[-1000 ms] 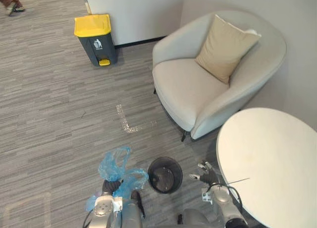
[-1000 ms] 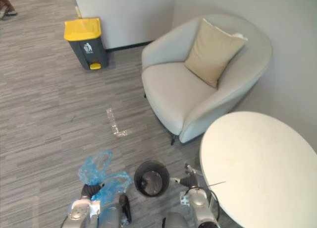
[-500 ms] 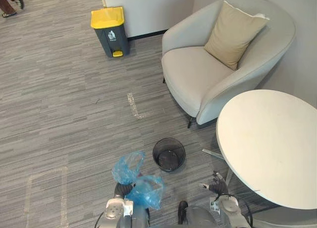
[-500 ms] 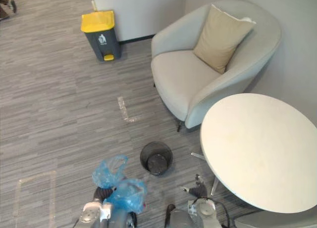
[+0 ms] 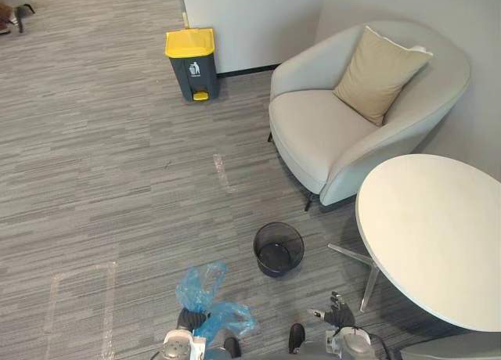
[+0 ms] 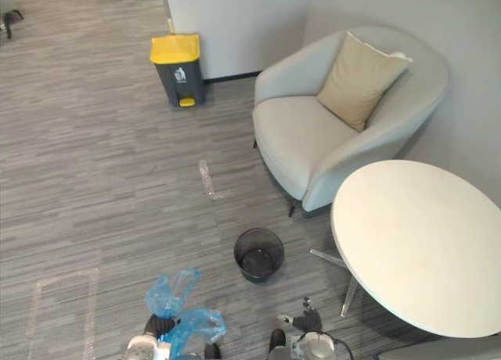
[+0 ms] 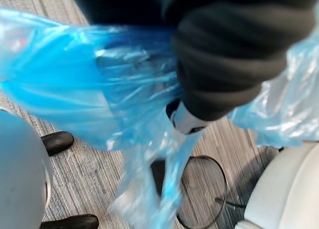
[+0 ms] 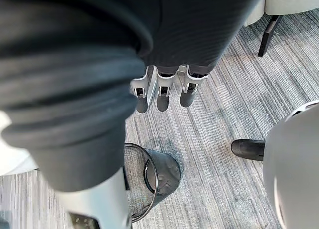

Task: Gather rubbish on tea table into small bin, then transfer packed bag to large trash can.

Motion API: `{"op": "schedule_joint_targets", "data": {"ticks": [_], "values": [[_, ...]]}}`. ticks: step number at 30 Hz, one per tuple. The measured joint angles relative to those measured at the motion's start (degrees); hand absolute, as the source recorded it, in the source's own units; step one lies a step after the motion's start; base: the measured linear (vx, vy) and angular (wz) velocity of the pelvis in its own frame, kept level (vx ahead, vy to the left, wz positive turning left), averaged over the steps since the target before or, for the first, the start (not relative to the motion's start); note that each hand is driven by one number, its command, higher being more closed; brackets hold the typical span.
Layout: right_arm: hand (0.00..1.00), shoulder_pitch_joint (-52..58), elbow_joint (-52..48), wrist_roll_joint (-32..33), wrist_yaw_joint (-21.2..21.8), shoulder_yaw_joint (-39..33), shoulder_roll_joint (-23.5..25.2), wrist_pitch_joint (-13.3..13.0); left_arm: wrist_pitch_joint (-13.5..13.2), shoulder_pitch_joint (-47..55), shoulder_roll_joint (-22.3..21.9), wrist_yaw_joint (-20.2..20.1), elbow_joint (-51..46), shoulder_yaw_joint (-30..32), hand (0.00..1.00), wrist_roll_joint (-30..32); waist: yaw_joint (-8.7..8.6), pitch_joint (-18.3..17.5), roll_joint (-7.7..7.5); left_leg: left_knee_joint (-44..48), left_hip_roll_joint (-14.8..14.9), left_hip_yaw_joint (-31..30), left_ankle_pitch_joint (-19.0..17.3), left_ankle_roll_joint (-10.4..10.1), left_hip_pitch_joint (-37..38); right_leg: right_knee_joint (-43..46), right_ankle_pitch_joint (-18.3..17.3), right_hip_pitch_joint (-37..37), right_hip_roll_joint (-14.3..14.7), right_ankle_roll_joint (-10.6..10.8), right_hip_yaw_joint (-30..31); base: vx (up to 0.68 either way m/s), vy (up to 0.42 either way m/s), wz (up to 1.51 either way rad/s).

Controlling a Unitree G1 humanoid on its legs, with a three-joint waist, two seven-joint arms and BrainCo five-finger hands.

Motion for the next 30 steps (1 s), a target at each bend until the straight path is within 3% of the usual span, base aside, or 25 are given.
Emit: {"op": "schedule_joint_targets", "data": {"ticks": [2, 4, 5, 9, 10, 11, 12, 13, 14, 15, 16, 17, 18, 20, 21, 22, 23, 24, 25, 26, 27, 28, 29, 30], "values": [[0.0, -0.12, 0.02, -0.02, -0.43, -1.39, -0.02, 0.02, 0.0, -1.03, 0.14, 0.12, -0.02, -0.06, 1.0, -0.11, -0.12, 0.02, -0.69, 0.73, 0.15, 2.49, -1.14, 1.47, -2.83, -0.18, -0.35, -0.06, -1.67, 0.48, -4.54, -0.05, 0.054, 0.82], [0.0, -0.15, 0.02, 0.0, -0.9, -2.35, -0.14, 0.08, -0.01, -1.95, 0.05, 0.18, -0.17, -0.09, 1.0, -0.16, -0.48, 0.09, -1.07, 5.64, 3.7, 14.46, -2.96, 2.18, -4.56, 0.14, -1.03, 0.21, -3.08, 0.96, -8.51, 0.05, 0.123, 1.13], [0.0, -0.77, 0.13, 0.01, -1.09, -3.03, -0.74, 0.16, -0.02, -2.39, -0.01, 0.2, -0.18, -0.02, 1.0, -0.24, -0.84, 0.19, -0.94, 7.84, 5.53, 19.11, -3.27, 0.97, -5.57, 1.27, -1.13, 0.21, -3.93, 1.91, -10.21, 0.1, 0.183, 1.02], [0.0, -3.42, 0.1, -0.17, -1.81, -2.97, -0.22, 0.15, 0.05, -1.4, 1.03, 0.24, -0.16, 1.28, 1.0, -0.68, -0.42, 0.9, -2.07, 11.81, 4.65, 18.76, -6.07, 0.93, -6.45, 2.11, -1.69, 1.78, -5.84, 3.1, -12.3, 0.08, 0.183, 0.43], [0.0, -3.74, -0.01, -0.25, -1.88, -2.89, 0.12, 0.13, 0.06, -0.56, 0.93, 0.24, -0.16, 1.4, 1.0, -0.68, 0.08, 0.91, -2.05, 13.79, 4.46, 18.63, -8.3, 1.19, -6.44, 3.98, -2.67, 2.01, -6.88, 4.3, -12.39, 0.07, 0.166, 0.06], [0.0, -3.92, 0.19, -0.43, -1.9, -2.89, 0.05, 0.2, 0.06, -0.2, 0.66, 0.24, -0.2, 1.49, 1.0, -0.68, 0.45, 1.15, -1.73, 15.12, 4.34, 18.44, -10.32, 1.3, -6.69, 7.02, -3.98, 1.62, -8.14, 5.07, -12.39, 0.1, 0.283, 0.28], [0.0, -3.93, 1.7, -1.1, -1.92, -3.01, -0.24, 0.29, 0.07, 0.65, 0.29, 0.24, -0.31, 1.52, 1.0, -0.68, 0.38, 1.16, -1.18, 16.1, 2.91, 16.14, -13.56, 1.8, -6.19, 16.68, -6.29, -0.63, -11.64, 5.04, -11.89, 0.1, 0.254, 0.37], [0.0, -3.92, 1.9, -1.34, -1.95, -3.06, -0.3, 0.45, 0.06, 0.73, 0.28, 0.24, -0.38, 1.4, 1.0, -0.67, 0.25, 1.19, -1.04, 16.11, 2.4, 15.48, -13.82, 2.07, -6.06, 20.12, -6.38, -1.88, -12.84, 4.69, -11.62, 0.16, 0.316, 0.79], [0.0, -2.87, 1.93, -1.85, -1.97, -3.04, -0.28, 0.72, 0.05, 0.7, 0.51, 0.29, -0.86, 0.94, 1.0, -0.63, -0.43, 1.6, -1.05, 15.86, 0.82, 12.74, -14.45, 3.02, -5.05, 32.29, -4.86, -6.28, -15.85, 1.75, -8.39, 0.18, 0.209, 0.73], [0.0, -2.36, 2.09, -1.92, -1.97, -3.04, -0.16, 0.83, 0.05, 0.63, 0.66, 0.31, -1.09, 0.84, 1.0, -0.62, -0.72, 1.91, -1.0, 15.7, 0.31, 11.54, -14.6, 3.4, -4.09, 36.96, -3.89, -8.63, -16.35, -0.12, -5.79, 0.28, 0.216, 0.96], [0.0, -1.83, 2.14, -1.65, -1.9, -3.59, 0.35, 0.84, 0.08, 0.54, 1.43, 0.49, -1.05, 0.19, 1.0, -0.61, -1.48, 2.85, -0.43, 15.36, 0.56, 9.16, -14.95, 3.75, -2.72, 42.98, -8.65, -12.23, -13.68, 2.02, 0.28, 0.26, 0.123, 0.73], [0.0, -2.32, 2.12, -1.77, -1.91, -3.34, 0.21, 0.86, 0.12, 0.72, 2.2, 0.68, -0.96, 0.0, 1.0, -0.62, -1.86, 3.11, -0.39, 14.79, 0.77, 7.9, -15.16, 3.75, -1.63, 44.28, -11.19, -13.4, -11.01, 2.29, 1.82, 0.42, 0.103, 0.99], [0.0, -2.17, 2.09, -1.79, -1.99, -3.29, -0.09, 0.77, 0.18, 0.38, 2.86, 0.85, -0.9, -0.05, 1.0, -0.6, -2.18, 3.37, -0.72, 13.15, 0.87, 6.07, -15.11, 3.73, 0.87, 44.3, -14.7, -15.62, -6.73, 0.61, 2.25, 0.38, 0.042, 0.78], [0.0, -2.2, 1.98, -1.71, -2.17, -3.33, -0.57, 0.53, 0.18, -1.04, 3.0, 1.28, 0.16, 0.06, 1.0, -0.6, -2.43, 3.71, -0.68, 11.17, 0.81, 3.81, -15.09, 3.7, 3.51, 41.78, -16.13, -18.63, -2.61, -0.64, 0.87, 0.45, -0.001, 0.85], [0.0, -3.04, 1.59, -1.71, -2.21, -3.32, -1.25, 0.19, 0.18, -2.85, 2.74, 1.33, 1.05, 0.09, 1.0, -0.6, -2.99, 4.87, 0.09, 9.32, 1.33, 1.86, -15.09, 3.7, 6.28, 37.53, -15.79, -21.31, 0.36, -1.55, -1.17, 0.51, -0.035, 0.87], [0.0, -3.46, 1.47, -1.73, -2.22, -3.31, -1.66, 0.16, 0.18, -3.51, 2.52, 1.34, 1.25, 0.09, 1.0, -0.6, -3.3, 5.52, 0.41, 8.83, 1.53, 1.15, -15.09, 3.69, 7.38, 35.24, -15.11, -22.32, 1.13, -1.82, -1.99, 0.63, -0.053, 1.04], [0.0, -3.6, 1.35, -1.79, -2.24, -3.29, -2.49, 0.14, 0.12, -4.33, 2.37, 1.34, 1.24, 0.06, 1.0, -0.6, -3.77, 6.42, 0.59, 8.24, 1.64, -0.1, -15.07, 3.65, 9.56, 28.77, -12.01, -23.98, 1.92, -2.04, -3.12, 0.57, -0.058, 1.07], [0.0, -2.77, 1.5, -1.97, -2.3, -3.31, -2.73, 0.32, -0.08, -4.48, 2.41, 1.34, 1.18, 0.05, 1.0, -0.6, -4.3, 6.55, 0.06, 7.9, 1.2, -0.54, -15.53, 1.62, 11.86, 21.02, -6.75, -24.1, 2.59, -2.49, -2.96, 0.6, -0.068, 1.09], [0.0, -2.08, 1.49, -1.98, -2.33, -3.31, -2.73, 0.35, -0.07, -4.36, 2.41, 1.33, 1.19, 0.03, 1.0, -0.6, -4.5, 6.4, -0.21, 7.93, 1.08, -0.74, -16.15, 0.52, 12.81, 18.73, -4.07, -24.11, 2.85, -3.46, -2.27, 0.8, -0.108, 1.06], [0.0, -1.39, 1.39, -2.07, -2.36, -3.96, -3.51, 0.5, 0.01, -4.03, 1.4, 1.32, 2.32, 0.11, 1.0, -0.5, -5.27, 6.12, 1.67, 11.8, 3.78, -1.49, -17.62, -2.63, 13.55, 24.09, -1.3, -24.25, 3.43, -8.98, -1.89, 0.68, -0.105, 0.64], [0.0, -1.57, 1.34, -2.12, -2.37, -4.05, -3.54, 0.5, -0.03, -3.97, 1.43, 1.31, 2.29, 0.14, 1.0, -0.5, -5.29, 6.1, 1.92, 14.23, 4.29, -1.39, -17.23, -3.37, 12.95, 24.81, -2.66, -24.11, 3.4, -9.07, -2.07, 0.83, -0.162, 0.53], [0.0, -1.97, 0.59, -2.27, -2.3, -4.15, -3.78, 0.72, 0.01, -4.42, 1.37, 1.27, 2.25, 0.26, 1.0, -0.51, -5.27, 6.25, 2.0, 23.93, 5.23, -0.17, -13.38, -6.94, 8.76, 25.93, -5.5, -23.09, 3.52, -9.35, -2.09, 0.56, -0.139, 0.09], [0.0, -1.95, -0.25, -2.29, -2.15, -3.82, -3.8, 0.92, 0.04, -4.44, 1.08, 1.29, 2.23, 0.83, 1.0, -0.51, -5.25, 6.6, 2.12, 29.1, 5.9, 0.66, -10.68, -6.91, 6.65, 25.3, -6.21, -21.63, 4.0, -9.39, -1.82, 0.71, -0.172, -0.09], [0.0, -1.98, -1.62, -2.31, -2.11, -3.34, -3.26, 1.13, 0.06, -3.88, 0.2, 1.23, 2.2, 2.59, 1.0, -0.52, -5.09, 7.3, 2.59, 40.24, 8.42, 1.53, -7.61, -6.53, 3.25, 22.81, -6.85, -17.54, 5.34, -9.53, -0.87, 0.66, -0.098, -0.39]]}}
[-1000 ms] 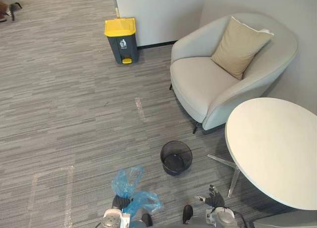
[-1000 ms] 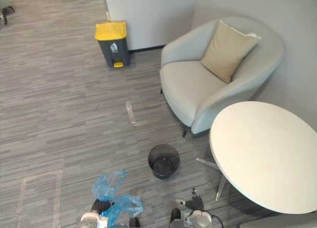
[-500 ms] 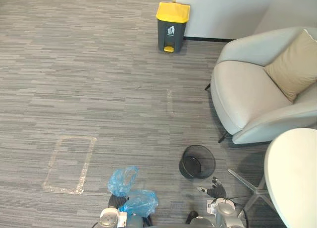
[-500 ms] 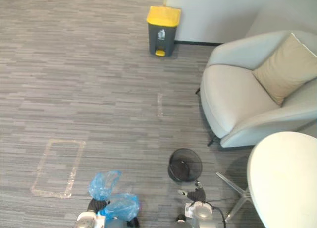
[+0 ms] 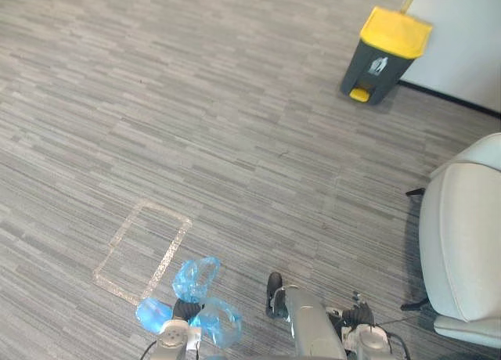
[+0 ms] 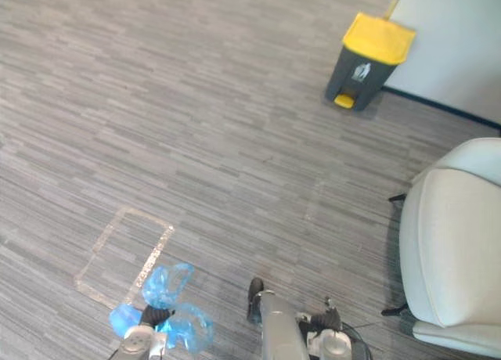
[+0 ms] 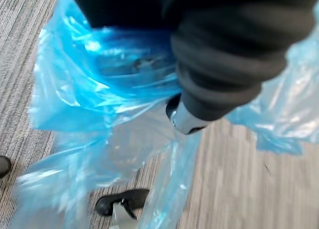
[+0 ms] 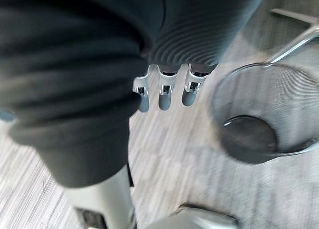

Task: Gather rubbish on tea table into small bin, then transfer packed bag to large trash can.

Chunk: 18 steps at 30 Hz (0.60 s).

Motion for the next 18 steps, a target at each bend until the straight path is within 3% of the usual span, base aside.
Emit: {"op": "schedule_joint_targets", "data": {"ticks": [2, 4, 6, 7, 8, 9, 10, 11, 13, 15, 17, 18], "values": [[0.0, 0.01, -2.35, 0.1, -0.24, 0.0, 1.37, 0.11, -0.07, 0.56, -1.0, -0.03, -2.6, 0.71, 1.0, 0.01, 0.54, 0.56, -0.89, 13.72, 4.05, 4.47, -3.34, 1.64, -4.51, -4.43, -0.16, 9.61, 1.19, -0.25, 2.74, 0.64, -0.028, -0.45], [0.0, 0.07, -3.6, 0.12, -0.44, -0.1, 2.25, -0.15, -0.39, 0.54, -1.81, -0.09, -5.16, 0.69, 1.0, 0.01, 1.19, -0.05, -2.23, 11.55, 4.29, 7.11, -5.82, 4.92, -8.42, -8.63, -0.16, 14.56, 0.58, -0.25, 5.43, 0.49, 0.048, -0.49], [0.0, -0.65, -3.7, 0.1, -0.63, -0.39, 3.06, -0.67, -1.18, 0.26, -2.56, -0.25, -6.61, 0.77, 1.0, 0.01, 3.18, -0.33, -2.35, 4.64, 4.54, 7.53, -8.05, 5.03, -12.94, -10.69, -0.19, 16.75, 0.26, -0.2, 8.8, 0.44, 0.125, -0.84], [0.0, -0.94, -3.49, 0.11, -0.66, -1.01, 3.28, -0.55, -1.04, 0.09, -2.75, -0.37, -6.2, 0.76, 1.0, 0.01, 3.96, -0.23, -2.48, 0.45, 4.35, 5.94, -8.25, 4.98, -15.96, -11.14, -0.77, 17.91, -0.29, 0.8, 10.77, 0.38, 0.227, -0.82], [0.0, -0.84, -3.46, 0.13, -0.79, -2.04, 4.35, -0.51, -0.92, -0.04, -3.09, -0.42, -5.52, 0.74, 1.0, 0.01, 4.07, 0.16, -2.9, -5.9, 3.31, 3.22, -7.31, 3.81, -17.83, -10.99, -2.66, 19.9, -1.71, 3.76, 12.31, 0.37, 0.249, -0.74], [0.0, -0.7, -3.39, 0.14, -0.82, -2.32, 4.38, -0.5, -0.9, -0.02, -3.43, -0.44, -5.39, 0.72, 1.0, 0.01, 4.08, 0.2, -2.86, -9.3, 2.7, 2.07, -5.91, 3.49, -17.91, -10.78, -3.5, 20.56, -2.06, 4.84, 13.13, 0.35, 0.3, -0.77], [0.0, -0.39, -3.06, 0.15, -0.93, -2.43, 3.13, -0.47, -0.98, 0.3, -4.46, -0.5, -5.26, 0.65, 1.0, 0.01, 4.1, -0.18, -1.34, -19.4, 2.28, -2.31, 0.55, 2.81, -17.32, -10.41, -5.64, 21.17, -1.44, 7.54, 15.26, 0.39, 0.439, -0.97], [0.0, -0.95, -0.91, 0.14, -0.82, -1.97, 3.31, -0.33, -0.85, 0.3, -4.36, -0.61, -3.57, 0.44, 1.0, 0.01, 4.89, -0.28, -1.91, -18.78, 1.0, -2.21, 4.27, 1.65, -16.7, -9.8, -8.34, 21.4, -3.11, 10.18, 18.89, 0.39, 0.446, -0.91], [0.0, -0.59, 0.11, 0.08, -0.73, -1.67, 3.93, -0.01, -0.77, -0.35, -3.42, -0.65, -3.47, -0.47, 1.0, 0.01, 4.64, -1.23, -3.92, -19.35, -1.06, 0.29, 2.12, 2.91, -15.43, -9.02, -8.37, 20.7, -5.4, 10.42, 20.6, 0.27, 0.291, -0.55], [0.0, -0.3, 1.4, -0.01, -0.72, -1.54, 4.14, 0.3, -0.8, -0.42, -2.59, -0.86, -3.48, -0.48, 1.0, 0.0, 5.33, -1.49, -4.22, -17.61, -1.28, 3.73, -1.97, 3.18, -14.15, -5.09, -8.57, 18.9, -6.7, 10.92, 21.56, 0.29, 0.259, -0.81], [0.0, -0.37, 1.35, -0.07, -0.71, -1.15, 4.49, 0.27, -0.59, 0.26, -1.9, -0.85, -3.38, -0.5, 1.0, -0.02, 5.37, -1.55, -4.3, -17.86, -1.56, 8.22, -4.45, 4.48, -10.53, 4.68, -8.27, 14.58, -7.77, 12.87, 22.56, 0.3, 0.21, -1.1], [0.0, -0.71, 1.42, -0.06, -0.71, -0.14, 4.44, 0.27, -0.44, 0.77, -1.61, -0.8, -3.39, -1.06, 1.0, -0.06, 4.99, -1.43, -4.02, -19.1, -1.88, 10.11, -5.67, 4.85, -7.45, 13.81, -5.87, 10.21, -8.34, 16.57, 22.24, 0.22, 0.132, -0.73]]}}
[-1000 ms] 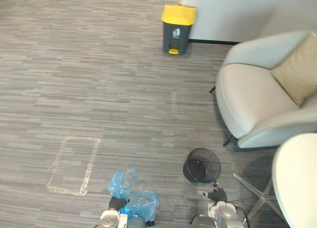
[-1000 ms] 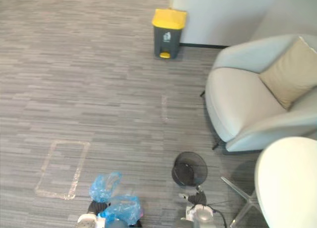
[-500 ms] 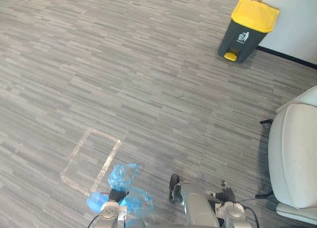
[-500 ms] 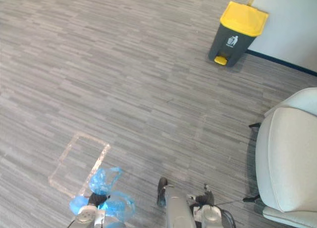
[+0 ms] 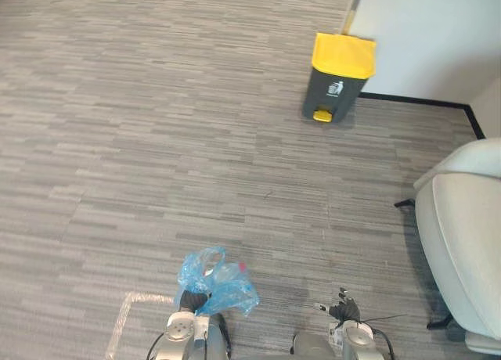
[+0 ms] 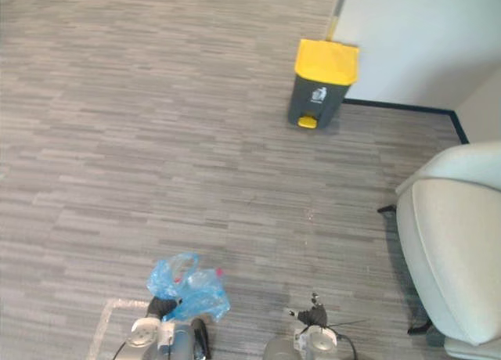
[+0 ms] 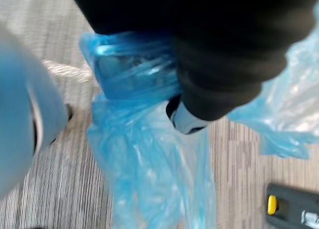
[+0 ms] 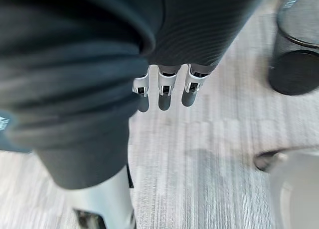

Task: Gather rubbish on tea table into small bin, then transfer packed bag to large trash can.

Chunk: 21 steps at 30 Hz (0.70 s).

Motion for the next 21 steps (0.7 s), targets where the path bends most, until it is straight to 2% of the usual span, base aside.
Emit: {"op": "schedule_joint_targets", "data": {"ticks": [1, 2, 3, 4, 5, 6, 7, 8, 9, 10, 11, 12, 13, 15, 16, 17, 18, 20, 21], "values": [[0.0, 0.1, 0.25, 0.0, 0.07, 0.34, 0.07, 0.0, 0.08, 0.02, 0.36, 0.02, 0.01, -0.49, 1.0, 0.0, -0.11, 0.05, 0.13, -0.97, -0.15, 0.64, -0.14, 0.16, 1.24, 2.89, 0.04, -1.55, -0.35, 0.46, -0.85, 0.3, 0.138, -0.5], [0.0, -0.07, 1.05, 0.08, 0.34, 0.54, 0.09, 0.02, 0.37, -0.19, 1.29, 0.05, 0.25, -1.72, 1.0, -0.1, -1.07, 0.15, 0.31, -3.05, -0.33, 1.62, -0.12, 0.22, 3.6, 7.06, -1.92, -4.59, -1.03, -2.38, -4.81, 0.27, 0.064, -0.34], [0.0, -1.5, 1.97, -0.01, 0.37, 0.79, -0.4, -0.07, 0.42, -0.26, 2.15, 0.32, 0.29, -1.89, 1.0, -0.12, -1.78, 0.24, 0.47, -6.09, -0.06, 2.75, 0.0, 0.02, 6.36, 7.02, -4.02, -7.6, -0.81, -6.02, -10.54, 0.42, 0.057, -0.33], [0.0, -1.84, 2.3, -0.02, 0.36, 0.95, -0.58, -0.05, 0.43, -0.29, 2.37, 0.5, 0.31, -1.89, 1.0, -0.19, -1.89, 0.29, 0.57, -7.13, 0.26, 3.13, 0.13, -0.21, 7.33, 6.35, -4.59, -8.76, -0.28, -7.06, -12.51, 0.45, -0.007, -0.44], [0.0, -2.16, 2.34, -0.03, 0.37, 1.46, -1.18, -0.12, 0.44, -0.76, 2.66, 0.72, 1.02, -1.88, 1.0, -0.53, -1.99, 0.64, 1.23, -9.43, 1.34, 4.43, 0.34, -0.57, 9.82, 3.33, -5.14, -11.29, 1.7, -9.23, -17.13, 0.4, -0.037, -0.37], [0.0, -2.73, 2.08, 0.02, 0.35, 1.95, -1.62, -0.25, 0.48, -1.23, 2.84, 0.73, 1.61, -1.9, 1.0, -0.6, -2.06, 1.02, 1.9, -10.75, 2.1, 4.53, 0.53, -0.92, 11.23, -0.05, -4.51, -12.94, 3.35, -10.12, -19.81, 0.44, -0.066, -0.36], [0.0, -3.21, 1.83, -0.03, 0.33, 2.49, -2.04, -0.41, 0.49, -1.97, 3.05, 0.73, 2.52, -1.91, 1.0, -0.61, -2.41, 1.2, 2.24, -12.11, 2.7, 4.57, 0.65, -1.14, 12.81, -5.84, -2.03, -14.84, 5.15, -11.04, -22.12, 0.49, -0.088, -0.1], [0.0, -2.93, 1.88, -0.04, 0.31, 2.58, -2.24, -0.61, 0.5, -2.62, 3.25, 0.71, 3.4, -2.05, 1.0, -0.62, -2.75, 0.98, 1.79, -13.64, 2.35, 4.35, 0.94, -1.66, 15.0, -16.06, 4.6, -15.02, 6.63, -11.35, -23.5, 0.65, -0.117, 0.07], [0.0, -2.23, 2.07, 0.02, 0.31, 2.48, -2.46, -0.61, 0.49, -2.61, 3.59, 0.66, 3.6, -2.13, 1.0, -0.65, -2.92, 0.53, 0.84, -14.6, 0.92, 3.62, 0.86, -2.72, 16.77, -21.06, 14.54, -13.83, 7.05, -14.69, -22.87, 0.56, -0.103, -0.04], [0.0, -2.97, 2.18, -0.2, 0.22, 2.23, -3.63, -0.6, 0.47, -2.95, 2.11, 0.7, 4.48, -2.01, 1.0, -0.68, -2.57, 0.77, 3.56, -14.91, 2.99, 2.54, 1.13, -3.58, 18.09, -19.42, 14.42, -13.07, 8.92, -17.74, -22.9, 0.61, -0.117, -0.07], [0.0, -3.22, 2.07, -0.48, 0.22, 1.53, -4.21, -0.66, 0.34, -4.06, 1.49, 0.41, 4.52, -2.06, 1.0, -0.67, -2.7, 0.75, 3.75, -13.24, 2.19, 0.2, 4.16, -4.05, 17.61, -15.18, 9.99, -14.32, 8.11, -17.75, -22.03, 0.37, -0.079, -0.17], [0.0, -3.28, 2.09, -0.52, 0.29, 0.88, -4.54, -0.57, 0.33, -4.26, 1.12, 0.43, 4.4, -2.11, 1.0, -0.66, -2.84, 0.74, 3.85, -11.82, 2.09, -0.74, 5.41, -4.64, 17.72, -13.36, 8.0, -14.25, 7.56, -17.74, -21.84, 0.55, -0.172, 0.01], [0.0, -2.92, 2.37, -0.52, 0.31, 0.46, -4.81, -0.25, 0.34, -4.62, 0.53, 0.42, 4.47, -2.15, 1.0, -0.68, -3.12, 0.81, 4.2, -6.52, 2.74, -2.2, 7.18, -5.85, 16.65, -12.11, 5.55, -12.9, 7.33, -17.66, -21.77, 0.37, -0.148, 0.0], [0.0, -2.38, 2.2, -0.51, 0.34, 0.35, -4.31, 0.37, 0.34, -4.48, -0.34, 0.37, 4.38, -2.1, 1.0, -0.68, -3.31, 1.09, 4.52, 10.47, 5.85, -5.22, 12.01, -6.88, 11.39, -15.14, 4.04, -7.01, 8.2, -17.42, -21.32, 0.42, -0.154, -0.06], [0.0, -2.06, 1.94, -0.5, 0.32, 0.5, -3.79, 0.42, 0.35, -4.25, -0.88, 0.3, 4.15, -2.04, 1.0, -0.69, -3.09, 1.3, 4.58, 19.79, 7.46, -5.5, 9.89, -6.9, 8.45, -17.73, 4.04, -3.38, 9.21, -17.43, -20.95, 0.35, -0.084, -0.3], [0.0, -1.92, 1.85, -0.5, 0.25, 0.5, -3.64, 0.41, 0.32, -3.49, -1.35, 0.05, 3.14, -2.08, 1.0, -0.69, -2.62, 1.36, 4.33, 27.26, 8.51, -5.13, 6.87, -5.87, 5.28, -20.47, 3.87, 0.4, 9.89, -17.6, -19.97, 0.38, -0.02, -0.5], [0.0, -1.84, 1.75, -0.48, 0.25, 0.42, -3.48, 0.41, 0.3, -2.7, -1.79, -0.27, 1.87, -2.09, 1.0, -0.71, -1.96, 1.37, 3.92, 30.47, 8.85, -3.69, 4.59, -4.27, 2.09, -22.9, 3.56, 3.84, 10.34, -17.85, -18.48, 0.32, -0.008, -0.59], [0.0, -2.15, 1.94, -0.48, 0.27, 0.41, -3.24, 0.42, 0.16, -2.24, -1.82, -0.34, 0.98, -1.88, 1.0, -0.81, -0.8, 1.2, 3.2, 26.31, 8.36, -0.42, 1.91, -1.43, -3.25, -25.82, 3.65, 7.26, 10.29, -17.48, -15.33, 0.32, 0.053, -0.72], [0.0, -2.3, 2.0, -0.5, 0.27, 0.27, -3.23, 0.43, 0.17, -2.23, -1.83, -0.36, 0.99, -1.63, 1.0, -0.82, -0.3, 1.19, 3.16, 23.7, 7.79, -0.49, 1.49, -0.69, -4.88, -26.57, 3.68, 7.91, 10.2, -17.31, -14.0, 0.36, 0.115, -0.78]]}}
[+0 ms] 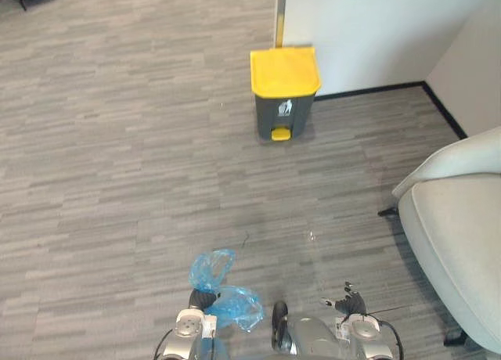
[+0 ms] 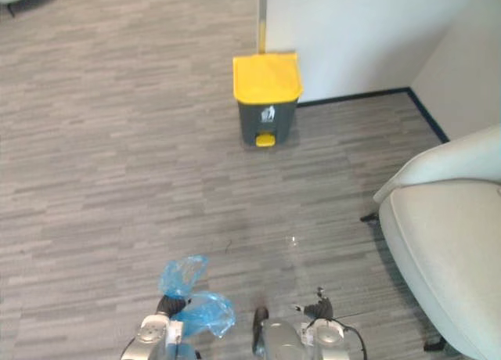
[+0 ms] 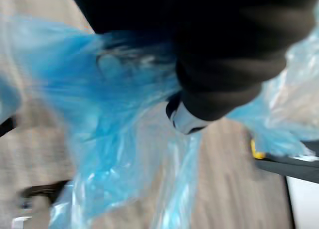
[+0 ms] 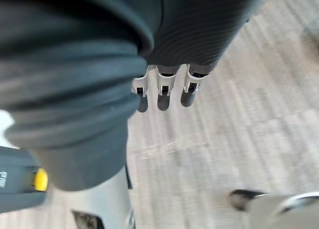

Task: Gather rubbish on tea table into small bin, then transfer packed bag to large trash can.

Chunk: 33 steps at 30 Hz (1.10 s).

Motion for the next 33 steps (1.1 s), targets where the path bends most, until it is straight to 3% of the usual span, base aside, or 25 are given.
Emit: {"op": "schedule_joint_targets", "data": {"ticks": [2, 4, 5, 6, 7, 9, 10, 11, 13, 14, 16, 18, 19, 20, 21, 22, 23, 24, 27, 28, 30, 31, 33], "values": [[0.0, -0.11, 0.15, 0.01, -0.11, -0.34, -0.07, 0.01, 0.02, 0.06, 0.02, 0.0, 0.1, 0.19, 1.0, -0.04, 1.05, 0.21, -0.43, -7.72, -1.88, -0.6, -0.07, 0.34, -2.83, -1.32, -0.1, 2.2, -1.28, 1.62, 2.65, 0.33, 0.172, -0.67], [0.0, 0.52, 0.43, 0.01, -0.35, -0.47, -0.49, 0.01, -0.03, 0.12, -0.33, -0.03, 0.13, 0.11, 1.0, -0.06, 1.13, 0.42, -1.13, -20.22, -5.62, -2.92, 1.96, -0.09, -4.37, -2.65, -1.09, 4.73, -3.54, 4.2, 4.49, 0.34, 0.208, -0.45], [0.0, 1.0, 0.65, -0.01, -0.46, -0.59, -1.0, 0.01, -0.04, 0.37, -0.61, -0.03, 0.2, 0.09, 1.0, -0.08, 1.15, 0.09, -0.5, -26.35, -6.75, -4.34, 5.15, -0.51, -4.31, -3.22, -1.64, 5.65, -3.82, 5.7, 5.15, 0.34, 0.291, -0.44], [0.0, 2.06, 0.73, -0.03, -0.46, -0.51, -1.85, 0.03, -0.08, 1.17, -1.15, -0.01, 0.27, 0.06, 1.0, -0.1, 1.25, -1.04, 1.32, -31.09, -6.75, -6.24, 10.11, -0.53, -4.24, -3.33, -2.91, 6.12, -3.13, 7.76, 6.1, 0.37, 0.33, -0.49], [0.0, 2.29, 1.66, -0.06, -0.45, -0.39, -2.2, 0.05, -0.16, 1.51, -1.0, -0.04, 0.82, 0.08, 1.0, -0.08, 1.31, -1.47, 1.76, -30.15, -7.35, -7.59, 13.16, 1.36, -4.03, -2.71, -4.37, 6.84, -3.56, 9.08, 7.1, 0.38, 0.333, -0.29], [0.0, 4.08, 2.35, -0.1, -0.37, -0.27, 0.23, 0.08, -0.13, 1.44, 0.16, -0.09, 1.45, -0.04, 1.0, -0.1, 0.99, -2.75, -2.23, -29.37, -12.11, -6.39, 8.02, 2.79, -2.7, 4.04, -7.79, 5.82, -8.67, 12.22, 6.75, 0.42, 0.3, -0.02], [0.0, 4.12, 2.39, -0.1, -0.35, -0.25, 0.55, 0.1, -0.06, 1.33, 0.26, -0.14, 1.46, -0.18, 1.0, -0.1, 1.0, -2.75, -2.45, -29.52, -12.58, -6.3, 7.51, 3.04, -2.33, 7.06, -7.89, 4.4, -9.17, 12.43, 6.92, 0.36, 0.254, -0.03], [0.0, 4.02, 2.09, 0.04, -0.27, -0.5, 1.2, 0.01, 0.15, 0.98, 0.4, -0.18, 1.47, -0.8, 1.0, -0.27, 0.96, -2.56, -2.81, -30.41, -13.6, -5.83, 6.61, 3.72, -0.79, 16.26, -7.19, 0.61, -10.02, 13.15, 7.78, 0.28, 0.196, -0.07], [0.0, 3.32, 2.08, 0.05, -0.1, -0.28, 1.4, -0.13, 0.3, 0.94, 1.48, -0.17, 1.5, -2.34, 1.0, -0.62, 0.56, -2.07, -2.75, -32.7, -14.75, -5.66, 5.7, 4.5, 3.32, 30.6, -6.41, -5.77, -10.95, 15.83, 8.76, 0.41, 0.226, -0.05], [0.0, 2.89, 2.11, 0.06, -0.06, -0.28, 1.37, -0.11, 0.31, 1.15, 1.94, -0.12, 1.64, -2.78, 1.0, -0.83, 0.4, -1.93, -2.76, -34.43, -15.06, -5.63, 5.16, 4.85, 6.66, 35.63, -8.29, -8.33, -10.86, 14.52, 7.22, 0.39, 0.145, 0.02], [0.0, 2.27, 2.08, 0.05, -0.02, -0.14, 1.24, -0.57, 0.27, 0.85, 2.63, 0.14, 1.8, -2.77, 1.0, -0.93, -0.07, -1.71, -2.15, -37.22, -14.9, -5.9, 4.98, 4.84, 10.83, 34.62, -10.24, -11.16, -10.55, 11.84, 2.17, 0.45, 0.081, 0.16], [0.0, 0.9, 2.09, 0.07, 0.03, -0.17, 0.96, -0.72, 0.26, -0.22, 3.78, 0.26, 2.13, -2.32, 1.0, -0.97, -0.81, -1.18, -1.3, -40.03, -14.07, -6.37, 4.85, 4.63, 13.86, 27.71, -10.53, -15.22, -9.08, 9.91, -2.63, 0.42, -0.014, 0.21], [0.0, -0.26, 2.09, 0.07, 0.05, -0.15, 0.32, -0.71, 0.27, -0.89, 3.93, 0.36, 2.55, -2.06, 1.0, -1.0, -1.31, -0.43, -0.33, -41.0, -13.12, -6.43, 4.84, 4.6, 15.32, 21.37, -8.78, -16.99, -7.51, 8.95, -4.41, 0.42, -0.049, 0.19], [0.0, -1.04, 2.01, 0.05, 0.02, -0.18, -0.37, -0.72, 0.24, -1.29, 3.99, 0.35, 2.55, -2.13, 1.0, -1.0, -1.7, 0.41, 0.09, -42.16, -12.68, -6.48, 4.73, 4.34, 17.44, 11.65, -3.41, -17.86, -6.19, 8.89, -5.68, 0.43, -0.051, 0.23], [0.0, -1.07, 2.06, 0.06, 0.0, -0.21, -0.5, -0.71, 0.21, -1.29, 4.04, 0.35, 2.57, -2.13, 1.0, -1.0, -1.79, 0.53, 0.08, -42.44, -12.76, -6.49, 4.6, 4.12, 18.15, 7.82, -0.8, -17.73, -5.88, 8.82, -5.79, 0.47, -0.078, 0.34], [0.0, -0.74, 2.08, 0.08, -0.09, -0.28, -0.57, -0.6, 0.15, -1.17, 4.1, 0.34, 2.6, -2.13, 1.0, -0.99, -2.0, 0.47, -0.6, -42.52, -13.35, -6.69, 3.09, 1.72, 20.27, 0.66, 6.79, -17.5, -5.47, 7.94, -5.15, 0.52, -0.13, 0.41], [0.0, -0.74, 2.3, 0.11, 0.0, -0.44, -1.44, -0.51, 0.18, -1.15, 3.47, 0.42, 3.71, -1.95, 1.0, -0.94, -2.52, 0.66, 0.3, -42.52, -12.75, -8.16, 1.58, -0.08, 21.94, 2.06, 12.84, -16.9, -4.6, 4.3, -3.67, 0.62, -0.166, 0.28], [0.0, -1.23, 2.47, -0.03, -0.03, -0.39, -2.31, -0.4, 0.12, -1.24, 3.0, 0.44, 3.96, -2.05, 1.0, -0.94, -2.14, 0.3, 1.52, -41.98, -11.39, -8.23, 1.76, -0.42, 21.79, 3.54, 11.75, -17.42, -4.11, 3.95, -4.03, 0.52, -0.162, 0.17], [0.0, -1.15, 2.73, -0.01, 0.05, -1.99, -2.24, -0.25, 0.05, -2.47, 1.91, 0.22, 3.99, -2.26, 1.0, -0.93, -2.43, 0.43, 1.81, -35.8, -9.86, -9.57, 3.62, -3.19, 20.16, 9.61, 4.47, -17.53, -4.17, 2.7, -5.78, 0.48, -0.209, 0.18], [0.0, -0.69, 2.72, 0.0, 0.06, -2.16, -2.29, -0.03, 0.05, -2.76, 1.47, 0.16, 3.87, -2.26, 1.0, -0.93, -2.52, 0.43, 1.84, -32.65, -9.22, -9.72, 4.26, -4.33, 19.41, 9.46, 3.51, -16.24, -4.15, 2.72, -6.33, 0.41, -0.2, 0.33], [0.0, 1.17, 2.04, 0.02, 0.05, -2.05, -2.15, 0.27, 0.06, -2.98, -0.03, -0.05, 3.12, -2.2, 1.0, -0.91, -2.53, 0.6, 1.64, -17.17, -6.7, -9.54, 8.28, -6.9, 14.66, 6.2, 2.07, -10.0, -3.86, 2.78, -7.13, 0.36, -0.149, 0.27], [0.0, 1.98, 1.16, 0.06, 0.04, -1.41, -1.58, 0.29, 0.05, -2.22, -0.81, -0.23, 1.77, -2.18, 1.0, -0.93, -2.13, 0.83, 1.24, -6.53, -4.15, -8.22, 9.29, -5.72, 11.03, 3.65, 1.53, -5.85, -3.68, 2.56, -7.12, 0.33, -0.091, 0.01], [0.0, 2.67, -0.86, 0.12, 0.02, -1.95, -0.68, 0.23, 0.05, -1.42, -1.62, -0.29, -0.14, -2.12, 1.0, -0.94, -1.59, 0.77, 0.7, 1.3, -1.32, -3.69, 4.59, -2.96, 6.63, 1.2, 0.85, -1.29, -3.59, 2.54, -6.62, 0.26, -0.039, -0.19]]}}
